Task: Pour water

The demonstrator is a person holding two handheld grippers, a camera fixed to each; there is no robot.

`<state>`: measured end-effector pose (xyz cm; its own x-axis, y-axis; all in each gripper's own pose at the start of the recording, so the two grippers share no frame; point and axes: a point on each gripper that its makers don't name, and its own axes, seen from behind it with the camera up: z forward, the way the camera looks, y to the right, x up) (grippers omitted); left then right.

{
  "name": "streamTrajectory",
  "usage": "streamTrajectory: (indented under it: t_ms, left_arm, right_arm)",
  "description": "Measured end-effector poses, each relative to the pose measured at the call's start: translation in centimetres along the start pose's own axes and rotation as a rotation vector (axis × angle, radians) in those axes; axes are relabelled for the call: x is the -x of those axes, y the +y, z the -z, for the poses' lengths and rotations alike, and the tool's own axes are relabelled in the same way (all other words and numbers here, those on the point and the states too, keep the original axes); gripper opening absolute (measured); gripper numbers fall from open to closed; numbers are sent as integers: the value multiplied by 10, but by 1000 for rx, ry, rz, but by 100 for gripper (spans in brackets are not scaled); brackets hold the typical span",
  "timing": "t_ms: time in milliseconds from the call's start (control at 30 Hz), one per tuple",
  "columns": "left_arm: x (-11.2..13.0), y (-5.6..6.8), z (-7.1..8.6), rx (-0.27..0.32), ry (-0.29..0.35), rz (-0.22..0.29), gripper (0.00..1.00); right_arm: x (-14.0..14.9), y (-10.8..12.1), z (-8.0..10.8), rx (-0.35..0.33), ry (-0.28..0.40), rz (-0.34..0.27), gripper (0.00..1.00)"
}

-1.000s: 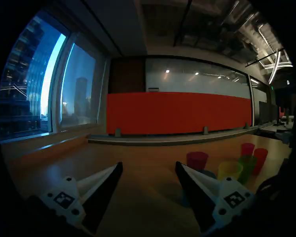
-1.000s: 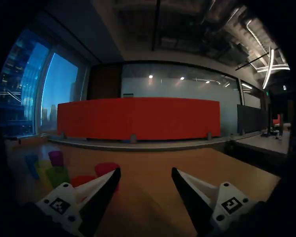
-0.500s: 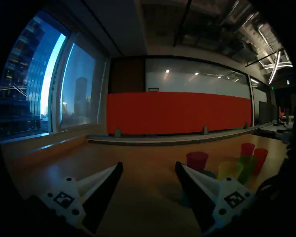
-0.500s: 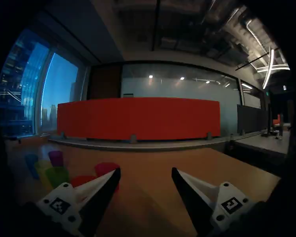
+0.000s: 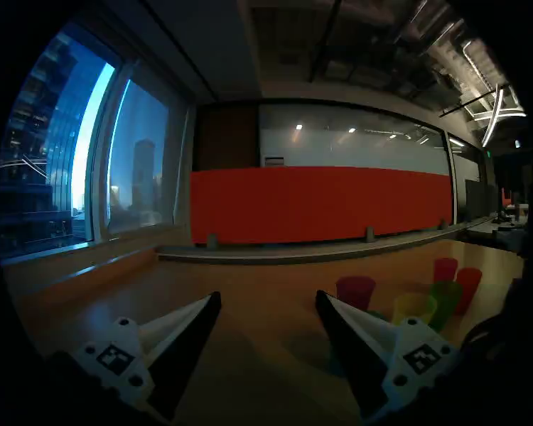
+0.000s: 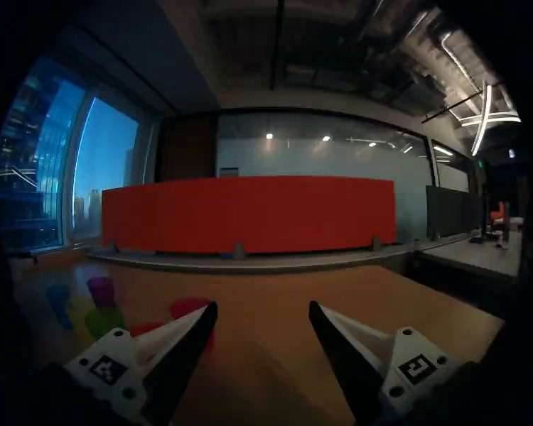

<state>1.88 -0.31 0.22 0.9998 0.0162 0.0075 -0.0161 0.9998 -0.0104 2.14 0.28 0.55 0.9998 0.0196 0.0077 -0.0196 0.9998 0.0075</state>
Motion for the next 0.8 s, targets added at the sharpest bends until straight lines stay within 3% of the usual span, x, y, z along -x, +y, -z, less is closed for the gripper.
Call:
streamTrajectory:
  t_ms: [400,800]
  left_arm:
    - [-82,1,-11,57,-25,9,99]
    - [-178,13,-28,123,-1,-16,99]
  right_arm:
    - [-86,8,-12,-28,-7,36,100]
    - [-169,0,-21,-73,5,48,100]
